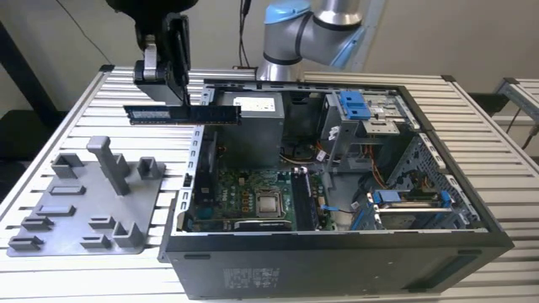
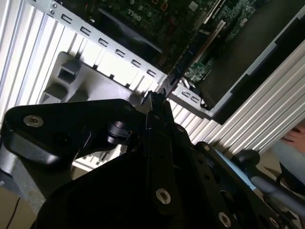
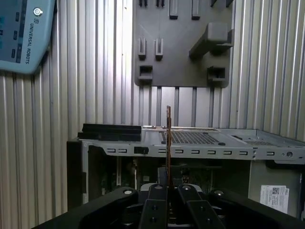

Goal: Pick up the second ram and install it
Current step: 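Pick up the second ram and move it above second insertion slot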

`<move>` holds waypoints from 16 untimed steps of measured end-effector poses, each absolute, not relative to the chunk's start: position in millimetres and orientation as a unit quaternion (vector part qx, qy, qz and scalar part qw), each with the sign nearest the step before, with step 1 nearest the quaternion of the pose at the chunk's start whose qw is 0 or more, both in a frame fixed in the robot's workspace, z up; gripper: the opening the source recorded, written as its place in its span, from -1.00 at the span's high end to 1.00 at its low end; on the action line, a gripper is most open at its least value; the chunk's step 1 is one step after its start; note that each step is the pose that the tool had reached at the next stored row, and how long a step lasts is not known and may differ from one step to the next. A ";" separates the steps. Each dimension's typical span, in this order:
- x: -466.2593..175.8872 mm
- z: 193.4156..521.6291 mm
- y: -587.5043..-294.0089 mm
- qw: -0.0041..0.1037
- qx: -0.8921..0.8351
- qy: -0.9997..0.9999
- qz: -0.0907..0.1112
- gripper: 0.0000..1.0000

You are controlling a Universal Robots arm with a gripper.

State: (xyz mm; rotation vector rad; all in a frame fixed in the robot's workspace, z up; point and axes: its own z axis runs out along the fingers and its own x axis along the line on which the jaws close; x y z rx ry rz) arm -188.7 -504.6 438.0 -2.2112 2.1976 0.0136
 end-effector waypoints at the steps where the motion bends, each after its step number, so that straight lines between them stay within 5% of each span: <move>1: -185.5 438.1 -504.6 0.012 -0.709 0.705 0.004 0.73; 16: -142.1 438.0 -504.6 0.012 -0.709 0.705 0.004 0.73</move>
